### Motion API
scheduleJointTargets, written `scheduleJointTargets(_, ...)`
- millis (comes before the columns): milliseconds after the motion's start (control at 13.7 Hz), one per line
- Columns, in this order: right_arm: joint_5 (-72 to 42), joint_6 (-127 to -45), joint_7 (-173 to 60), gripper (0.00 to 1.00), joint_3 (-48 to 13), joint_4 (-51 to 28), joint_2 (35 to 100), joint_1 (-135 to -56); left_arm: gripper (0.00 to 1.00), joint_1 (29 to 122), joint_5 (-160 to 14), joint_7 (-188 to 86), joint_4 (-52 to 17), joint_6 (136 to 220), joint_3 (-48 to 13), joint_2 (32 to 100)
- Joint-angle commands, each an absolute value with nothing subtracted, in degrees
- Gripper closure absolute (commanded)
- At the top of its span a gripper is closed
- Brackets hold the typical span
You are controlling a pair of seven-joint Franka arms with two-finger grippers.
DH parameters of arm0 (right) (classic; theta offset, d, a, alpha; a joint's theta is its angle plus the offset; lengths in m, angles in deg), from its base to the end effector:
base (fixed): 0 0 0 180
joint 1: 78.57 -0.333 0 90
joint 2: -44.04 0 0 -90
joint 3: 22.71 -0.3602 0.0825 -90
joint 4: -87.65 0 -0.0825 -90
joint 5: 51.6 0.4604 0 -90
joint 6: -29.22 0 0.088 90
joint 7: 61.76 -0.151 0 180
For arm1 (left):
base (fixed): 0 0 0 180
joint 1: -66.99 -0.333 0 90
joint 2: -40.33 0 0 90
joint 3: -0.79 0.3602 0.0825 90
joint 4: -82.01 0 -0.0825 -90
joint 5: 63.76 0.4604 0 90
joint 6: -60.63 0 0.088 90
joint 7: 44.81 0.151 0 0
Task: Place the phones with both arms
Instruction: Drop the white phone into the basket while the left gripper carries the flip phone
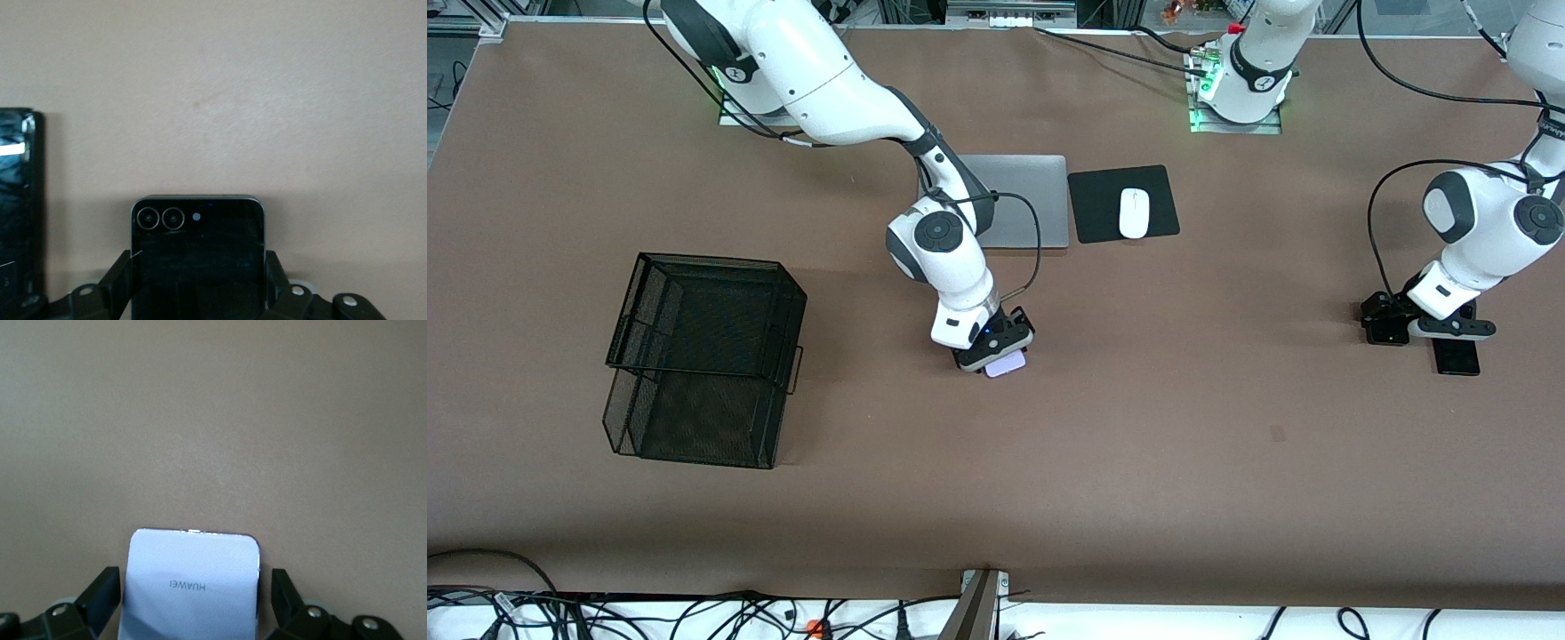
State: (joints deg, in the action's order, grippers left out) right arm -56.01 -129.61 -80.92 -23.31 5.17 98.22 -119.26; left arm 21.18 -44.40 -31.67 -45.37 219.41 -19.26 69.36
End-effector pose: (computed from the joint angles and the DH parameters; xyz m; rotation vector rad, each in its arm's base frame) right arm 0.6420 0.5644 0.0920 -2.8581 -0.6490 -0.5214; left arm 0.5582 0.2416 0.0918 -3.1353 0.0671 -0.1533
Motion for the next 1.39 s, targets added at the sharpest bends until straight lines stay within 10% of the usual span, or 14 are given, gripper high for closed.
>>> scheduleJointTargets(0, -58.7, -130.1, -80.8, 0.07, -22.4, 6.1, 99.1, -120.0, 1.0, 20.9, -44.2, -34.1, -41.1, 212.4, -22.2, 68.9)
scheduleJointTargets(146, -60.2, -130.1, -80.8, 0.42, -22.2, 6.1, 99.1, -119.9, 1.0, 22.1, -44.2, -37.0, -39.5, 211.7, -23.0, 69.4)
scheduleJointTargets(219, -60.1, -129.8, -80.8, 0.81, -22.1, 6.1, 98.8, -119.9, 1.0, 23.4, -44.3, -38.6, -38.8, 211.5, -23.0, 69.5)
scheduleJointTargets(292, -60.1, -129.4, -80.7, 1.0, -22.2, 6.1, 98.5, -119.5, 1.0, 24.8, -44.3, -40.7, -38.7, 211.5, -23.0, 69.5)
scheduleJointTargets(876, -58.9, -85.7, -80.8, 1.0, -14.8, 6.2, 74.7, -113.5, 1.0, 40.4, -44.2, -63.0, -34.8, 211.5, -22.9, 71.6)
scheduleJointTargets(1314, -57.6, -74.8, -68.6, 1.0, -1.8, 0.9, 65.4, -111.7, 1.0, 56.6, -44.1, -79.6, -29.6, 207.8, -22.6, 73.8)
